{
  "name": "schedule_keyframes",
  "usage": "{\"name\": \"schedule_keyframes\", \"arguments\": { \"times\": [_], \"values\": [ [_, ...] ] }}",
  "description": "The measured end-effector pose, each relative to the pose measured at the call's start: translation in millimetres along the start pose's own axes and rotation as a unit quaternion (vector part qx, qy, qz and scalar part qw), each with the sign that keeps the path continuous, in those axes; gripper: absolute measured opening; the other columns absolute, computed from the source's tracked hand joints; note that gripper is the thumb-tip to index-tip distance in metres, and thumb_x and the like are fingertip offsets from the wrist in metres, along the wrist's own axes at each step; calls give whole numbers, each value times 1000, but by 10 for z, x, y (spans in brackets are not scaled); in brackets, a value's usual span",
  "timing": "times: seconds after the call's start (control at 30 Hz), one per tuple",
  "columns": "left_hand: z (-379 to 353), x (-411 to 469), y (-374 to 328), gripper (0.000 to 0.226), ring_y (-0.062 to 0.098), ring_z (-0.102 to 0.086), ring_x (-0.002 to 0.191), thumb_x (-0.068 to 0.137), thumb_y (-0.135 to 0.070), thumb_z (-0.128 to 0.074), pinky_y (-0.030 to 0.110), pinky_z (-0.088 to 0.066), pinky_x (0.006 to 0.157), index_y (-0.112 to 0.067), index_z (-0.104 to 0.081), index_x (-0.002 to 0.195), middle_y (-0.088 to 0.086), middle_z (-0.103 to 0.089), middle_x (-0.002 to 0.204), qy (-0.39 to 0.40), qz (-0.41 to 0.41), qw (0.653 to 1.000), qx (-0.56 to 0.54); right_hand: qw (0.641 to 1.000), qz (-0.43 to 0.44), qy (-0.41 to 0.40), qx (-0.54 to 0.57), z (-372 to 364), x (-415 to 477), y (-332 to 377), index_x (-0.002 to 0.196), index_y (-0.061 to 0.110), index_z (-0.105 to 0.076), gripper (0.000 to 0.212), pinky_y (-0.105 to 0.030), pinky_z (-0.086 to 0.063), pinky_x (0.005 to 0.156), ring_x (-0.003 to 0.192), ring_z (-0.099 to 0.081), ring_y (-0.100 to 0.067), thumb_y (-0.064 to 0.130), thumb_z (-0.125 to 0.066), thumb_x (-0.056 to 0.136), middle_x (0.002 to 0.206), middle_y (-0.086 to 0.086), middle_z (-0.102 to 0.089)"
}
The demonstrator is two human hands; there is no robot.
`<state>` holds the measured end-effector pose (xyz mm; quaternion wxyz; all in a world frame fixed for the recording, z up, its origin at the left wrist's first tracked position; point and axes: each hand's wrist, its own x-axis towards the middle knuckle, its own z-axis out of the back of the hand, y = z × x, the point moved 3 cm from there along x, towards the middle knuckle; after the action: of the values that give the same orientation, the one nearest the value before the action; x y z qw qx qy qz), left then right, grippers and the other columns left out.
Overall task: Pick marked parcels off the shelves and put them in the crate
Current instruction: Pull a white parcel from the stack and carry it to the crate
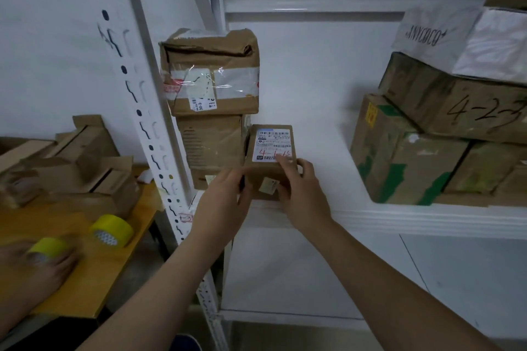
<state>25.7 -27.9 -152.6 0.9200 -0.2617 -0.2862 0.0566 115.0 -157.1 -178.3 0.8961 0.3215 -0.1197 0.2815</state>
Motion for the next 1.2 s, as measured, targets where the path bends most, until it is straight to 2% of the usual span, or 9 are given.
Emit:
{"name": "schedule_keyframes", "arguments": {
  "times": [0.13, 0.27, 0.4, 0.6, 0.73, 0.93, 1.03, 1.1, 1.2],
  "values": [
    [24, 20, -110, 22, 12, -57, 88, 93, -17, -54, 16, -42, 71, -18, -61, 114, -2, -63, 104, 0, -50, 998, 24, 999, -10, -14, -41, 239, -70, 64, 151, 31, -16, 66, -41, -38, 105, 140, -21, -26, 24, -52, 96, 157, -6, -12],
    [9, 89, -413, 27, 16, -59, 103, 92, -19, -51, 20, -42, 82, -15, -60, 117, 1, -62, 116, -2, -102, 995, 10, 989, 62, -128, -42, 743, -238, 91, 131, 15, -54, 40, -35, -45, 94, 127, -45, -28, 16, -56, 92, 142, -11, -44],
    [-71, 251, -894, 32, 17, -54, 112, 92, -17, -57, 21, -37, 90, -15, -58, 124, 0, -60, 123, -10, -154, 988, -18, 975, 67, -208, -33, 1342, -392, -84, 116, 11, -64, 30, -30, -39, 91, 117, -53, -29, 9, -57, 87, 129, -11, -54],
    [-237, 481, -1769, 42, 19, -48, 119, 88, -18, -62, 27, -36, 96, -14, -54, 129, 4, -51, 131, -20, -230, 972, -53, 962, 28, -260, -81, 2204, -634, -438, 118, 12, -63, 31, -27, -34, 92, 122, -46, -27, 7, -60, 88, 132, -8, -51],
    [-264, 699, -2362, 65, 21, -33, 132, 87, -28, -64, 30, -34, 101, -21, -33, 144, 6, -27, 149, -28, -254, 965, -52, 954, -1, -287, -84, 2665, -665, -645, 126, 16, -57, 37, -24, -29, 97, 128, -39, -20, 12, -60, 89, 137, -3, -44],
    [-313, 1230, -2920, 82, 35, -30, 137, 87, -53, -56, 40, -32, 106, -41, -4, 149, 15, -5, 157, 0, -174, 982, -74, 953, -63, -296, 17, 3155, -417, -900, 144, 21, -31, 62, -27, -27, 104, 134, -31, -19, 20, -60, 90, 148, -3, -30],
    [-407, 1363, -3003, 72, 27, -37, 134, 89, -54, -51, 30, -33, 100, -35, -17, 149, 11, -27, 153, 45, -149, 983, -97, 958, -49, -267, 98, 3237, -274, -963, 148, 24, -25, 68, -34, -33, 110, 133, -35, -12, 22, -61, 90, 147, 0, -35],
    [-428, 1359, -3025, 58, 20, -42, 129, 91, -48, -52, 22, -31, 91, -25, -35, 142, 4, -45, 142, 23, -146, 979, -140, 959, -39, -251, 125, 3241, -223, -978, 148, 27, -26, 68, -30, -33, 108, 129, -34, -4, 21, -61, 91, 147, 4, -38],
    [-401, 1317, -3021, 45, 17, -45, 123, 92, -46, -52, 22, -34, 91, -26, -46, 132, 2, -51, 133, -39, -136, 975, -173, 961, -26, -249, 118, 3234, -209, -1005, 147, 30, -29, 66, -34, -38, 107, 130, -37, -9, 23, -62, 90, 146, 4, -38]
  ]
}}
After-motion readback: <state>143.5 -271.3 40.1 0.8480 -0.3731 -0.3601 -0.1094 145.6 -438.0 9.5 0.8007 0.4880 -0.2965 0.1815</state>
